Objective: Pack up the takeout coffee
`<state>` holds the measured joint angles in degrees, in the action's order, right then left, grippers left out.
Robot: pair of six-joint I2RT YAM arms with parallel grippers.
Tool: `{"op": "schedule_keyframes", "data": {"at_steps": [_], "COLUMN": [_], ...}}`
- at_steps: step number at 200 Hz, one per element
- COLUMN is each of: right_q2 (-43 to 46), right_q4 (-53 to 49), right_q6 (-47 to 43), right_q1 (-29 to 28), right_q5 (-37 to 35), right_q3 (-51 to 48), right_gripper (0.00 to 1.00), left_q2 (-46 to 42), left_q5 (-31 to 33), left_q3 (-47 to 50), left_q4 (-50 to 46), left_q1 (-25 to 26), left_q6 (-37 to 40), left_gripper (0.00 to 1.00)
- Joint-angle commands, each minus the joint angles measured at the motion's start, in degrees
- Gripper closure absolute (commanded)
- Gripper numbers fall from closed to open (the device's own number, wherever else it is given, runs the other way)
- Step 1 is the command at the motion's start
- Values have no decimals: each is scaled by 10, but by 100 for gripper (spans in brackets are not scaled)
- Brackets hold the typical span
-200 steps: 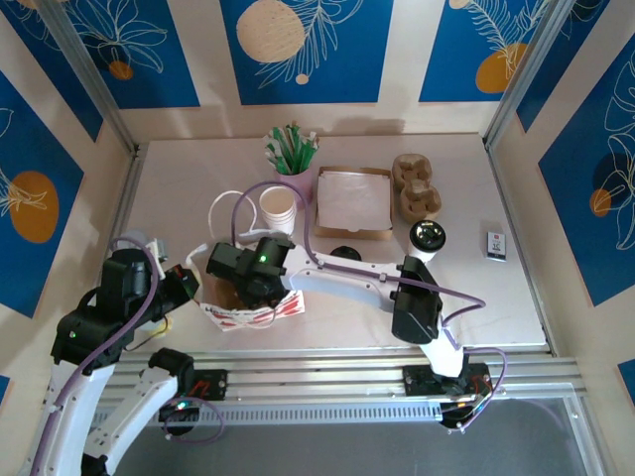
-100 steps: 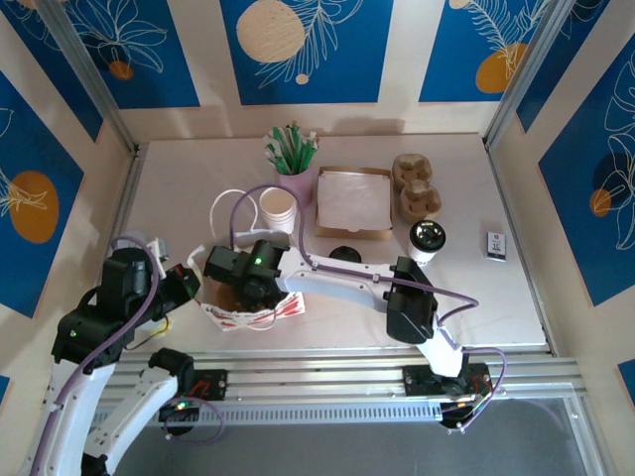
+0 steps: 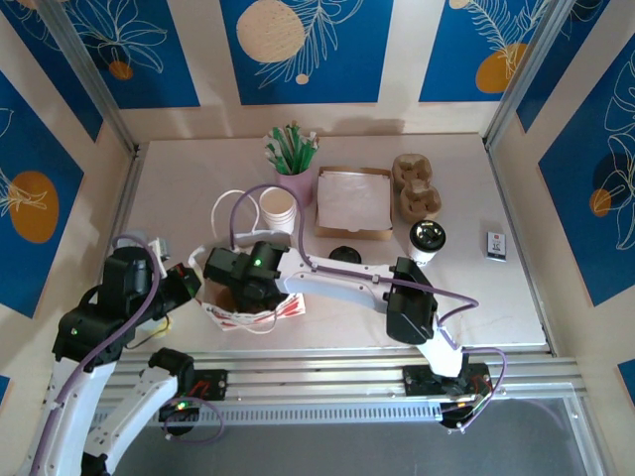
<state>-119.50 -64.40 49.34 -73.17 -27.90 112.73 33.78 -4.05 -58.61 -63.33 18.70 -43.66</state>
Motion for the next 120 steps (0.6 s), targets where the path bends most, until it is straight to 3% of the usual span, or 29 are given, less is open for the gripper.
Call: {"op": "schedule_keyframes", "data": {"at_steps": [1,23,38,83,120], "right_q2": [24,30,36,71,136], "right_q4": [-27,-52,-63,-97,-112], "right_q6": [-18,-38,-50,-69,-93], "right_q1": [-7,-12,-20,-22,-18], "right_q5": [-20,-20,-25,-48,-120], "right_q3": [49,100,124,159,147], "right_gripper": [25,15,0,1,1], "left_q2": [8,15,18,36,54], "left_q5": [-7,-8,-7,-15,-11], "left_q3": [-5,-6,-6,-12,-24], "left_q4": [-5,-5,-5,0,4], "left_q1": [6,6,5,5,5], "left_q6": [-4,-3,-1,7,15], "left_gripper": [100,100,100,100,100]}}
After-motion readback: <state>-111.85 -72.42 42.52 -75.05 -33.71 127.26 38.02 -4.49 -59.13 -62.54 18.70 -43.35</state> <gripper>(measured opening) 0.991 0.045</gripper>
